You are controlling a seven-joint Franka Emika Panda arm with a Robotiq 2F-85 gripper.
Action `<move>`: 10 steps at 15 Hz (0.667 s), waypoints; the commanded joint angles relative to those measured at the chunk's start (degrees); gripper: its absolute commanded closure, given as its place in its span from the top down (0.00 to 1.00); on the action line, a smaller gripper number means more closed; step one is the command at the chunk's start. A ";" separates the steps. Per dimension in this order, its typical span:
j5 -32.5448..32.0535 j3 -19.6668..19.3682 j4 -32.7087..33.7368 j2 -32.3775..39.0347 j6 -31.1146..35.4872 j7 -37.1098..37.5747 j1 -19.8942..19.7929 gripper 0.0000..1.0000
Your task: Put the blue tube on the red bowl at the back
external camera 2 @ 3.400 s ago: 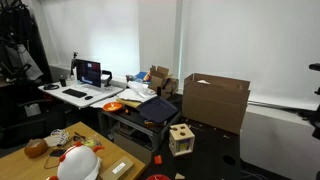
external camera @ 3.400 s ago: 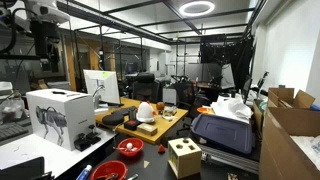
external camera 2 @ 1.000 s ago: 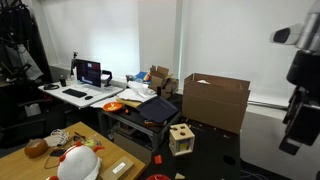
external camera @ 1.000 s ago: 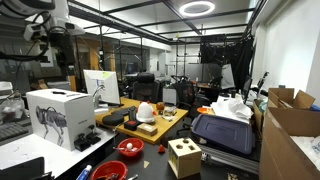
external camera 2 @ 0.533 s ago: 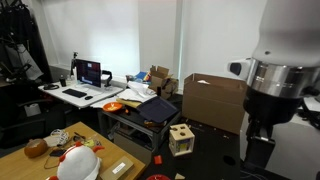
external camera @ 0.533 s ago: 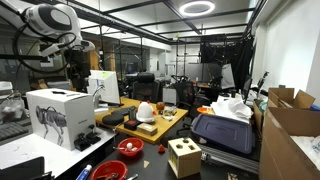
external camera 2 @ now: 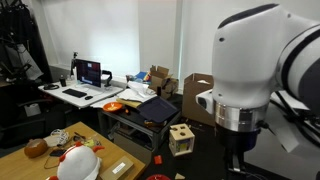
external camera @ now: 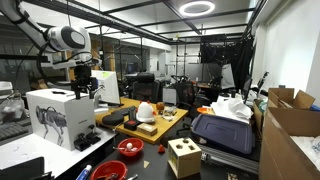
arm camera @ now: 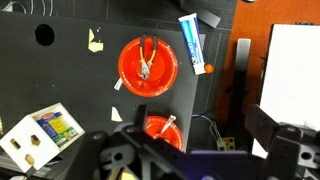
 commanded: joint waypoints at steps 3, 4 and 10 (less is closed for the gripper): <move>-3.45 -1.95 4.94 10.08 -0.80 -0.78 2.12 1.00; -5.00 -2.29 4.88 11.24 0.02 -0.38 2.41 1.00; -6.58 -3.48 4.38 16.47 3.60 -0.84 4.42 1.00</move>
